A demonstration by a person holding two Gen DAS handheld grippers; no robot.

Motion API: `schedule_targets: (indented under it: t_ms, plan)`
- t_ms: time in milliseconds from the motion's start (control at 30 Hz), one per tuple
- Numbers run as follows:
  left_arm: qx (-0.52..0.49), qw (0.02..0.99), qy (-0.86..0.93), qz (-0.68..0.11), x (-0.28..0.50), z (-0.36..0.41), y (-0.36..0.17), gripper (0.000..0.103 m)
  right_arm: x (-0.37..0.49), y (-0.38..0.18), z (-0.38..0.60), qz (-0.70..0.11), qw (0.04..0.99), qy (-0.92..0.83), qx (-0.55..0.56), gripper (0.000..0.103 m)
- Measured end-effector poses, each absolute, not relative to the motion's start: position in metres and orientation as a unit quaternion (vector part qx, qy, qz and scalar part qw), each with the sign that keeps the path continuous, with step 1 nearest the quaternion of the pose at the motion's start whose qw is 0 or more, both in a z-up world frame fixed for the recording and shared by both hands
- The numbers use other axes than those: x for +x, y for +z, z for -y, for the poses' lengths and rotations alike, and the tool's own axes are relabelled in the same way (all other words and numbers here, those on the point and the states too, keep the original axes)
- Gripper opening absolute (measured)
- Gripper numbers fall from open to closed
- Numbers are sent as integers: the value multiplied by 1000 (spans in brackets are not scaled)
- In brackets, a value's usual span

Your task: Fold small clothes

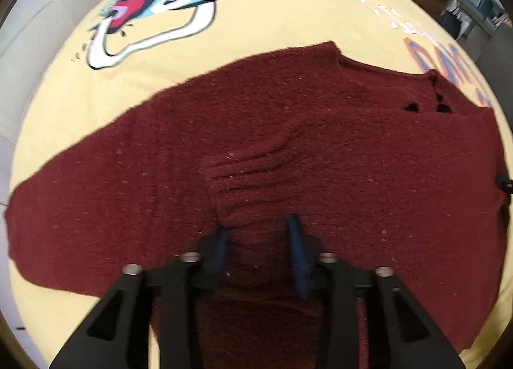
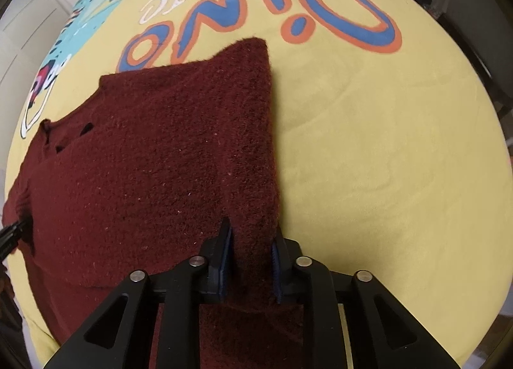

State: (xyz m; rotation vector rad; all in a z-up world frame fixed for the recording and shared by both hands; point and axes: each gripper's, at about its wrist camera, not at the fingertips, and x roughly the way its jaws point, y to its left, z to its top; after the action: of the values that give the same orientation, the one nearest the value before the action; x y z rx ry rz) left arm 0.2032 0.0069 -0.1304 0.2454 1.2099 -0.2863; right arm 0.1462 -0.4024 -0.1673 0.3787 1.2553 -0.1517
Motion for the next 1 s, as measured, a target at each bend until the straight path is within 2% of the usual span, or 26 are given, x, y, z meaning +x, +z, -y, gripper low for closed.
schedule_targets:
  t_ms: [33, 100, 133, 167, 200, 267, 333, 400, 433, 600, 767, 1000]
  plan:
    - [118, 807, -130, -564, 204, -7, -129, 45, 144, -163, 402, -579, 793, -76, 171, 34]
    - [114, 808, -124, -564, 205, -10, -123, 57, 139, -153, 399, -573, 799, -85, 161, 51]
    - [110, 811, -122, -561, 205, -12, -118, 70, 146, -150, 391, -571, 801, -90, 155, 57]
    - [105, 815, -122, -557, 205, -13, -113, 81, 145, -142, 388, -565, 807, -94, 146, 68]
    - [100, 820, -122, -551, 204, -13, -105, 85, 145, -137, 389, -558, 812, -94, 142, 78]
    - [90, 830, -123, -537, 203, -15, -92, 102, 143, -119, 379, -536, 828, -88, 137, 83]
    - [83, 837, -131, -525, 199, -10, -80, 102, 143, -108, 371, -522, 838, -79, 134, 86]
    - [79, 842, -142, -515, 194, 0, -73, 102, 142, -96, 352, -505, 851, -66, 130, 100]
    - [79, 843, -146, -512, 191, 6, -73, 102, 144, -97, 343, -500, 854, -60, 129, 103]
    - [83, 841, -161, -510, 184, 34, -89, 102, 153, -101, 282, -488, 867, -31, 96, 103]
    - [103, 823, -158, -536, 182, 39, -130, 102, 157, -137, 241, -510, 857, -33, 62, 103]
    - [110, 826, -144, -534, 176, 11, -154, 102, 141, -171, 258, -516, 854, -55, 33, 103]
